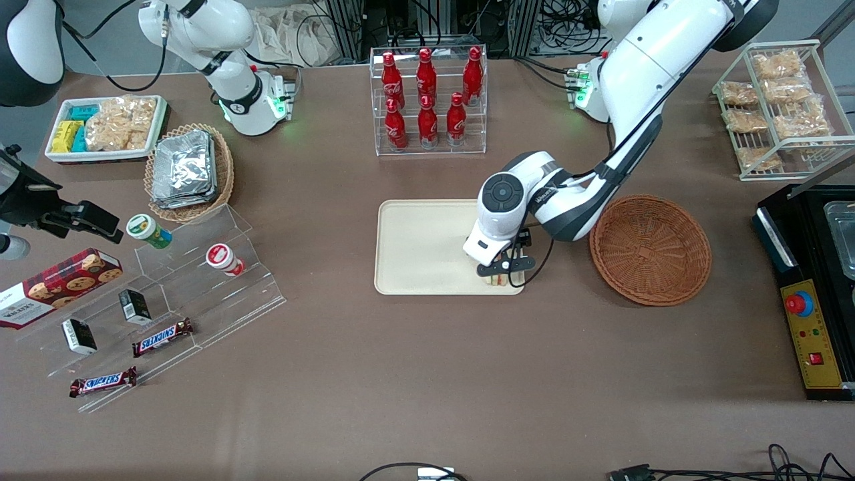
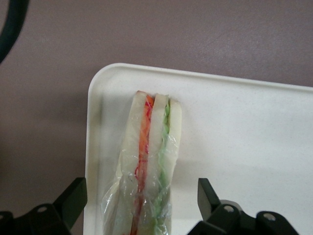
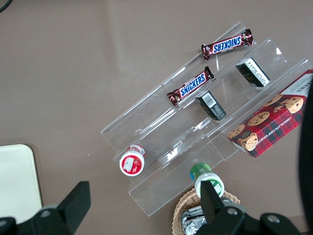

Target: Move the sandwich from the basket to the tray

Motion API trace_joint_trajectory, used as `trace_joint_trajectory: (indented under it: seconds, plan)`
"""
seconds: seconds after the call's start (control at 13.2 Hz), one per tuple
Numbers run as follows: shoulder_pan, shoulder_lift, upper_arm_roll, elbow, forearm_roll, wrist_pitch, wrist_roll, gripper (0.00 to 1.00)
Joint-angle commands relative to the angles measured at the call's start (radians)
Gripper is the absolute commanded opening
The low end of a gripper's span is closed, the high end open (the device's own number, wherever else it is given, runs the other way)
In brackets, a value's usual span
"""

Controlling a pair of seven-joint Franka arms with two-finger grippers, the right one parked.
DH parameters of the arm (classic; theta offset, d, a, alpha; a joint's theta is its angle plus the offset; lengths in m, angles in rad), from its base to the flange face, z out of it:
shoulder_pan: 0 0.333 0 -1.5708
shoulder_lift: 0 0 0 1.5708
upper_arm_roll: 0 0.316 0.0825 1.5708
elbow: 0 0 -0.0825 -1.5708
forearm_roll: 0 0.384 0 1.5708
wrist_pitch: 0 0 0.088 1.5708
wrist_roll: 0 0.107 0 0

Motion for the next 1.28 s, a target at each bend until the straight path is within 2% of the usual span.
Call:
trace_joint_trajectory:
  seconds: [0.0, 0.23, 0.45, 0.6, 0.68, 0.91, 1.06, 1.21]
  plan:
    - [0.03, -0.05, -0.01, 0.019, -0.006, -0.055, -0.01, 1.0]
    - [0.039, -0.192, -0.005, 0.099, -0.165, -0.249, 0.022, 1.0]
    - [0.076, -0.379, 0.028, 0.121, -0.201, -0.446, 0.201, 1.0]
    - [0.068, -0.505, 0.16, 0.102, -0.335, -0.507, 0.351, 1.0]
    - [0.064, -0.561, 0.227, 0.086, -0.368, -0.527, 0.434, 1.0]
    - [0.062, -0.67, 0.419, 0.017, -0.409, -0.546, 0.727, 1.0]
    - [0.056, -0.728, 0.522, -0.032, -0.429, -0.541, 0.829, 1.0]
    - [0.053, -0.809, 0.586, -0.107, -0.445, -0.531, 0.889, 1.0]
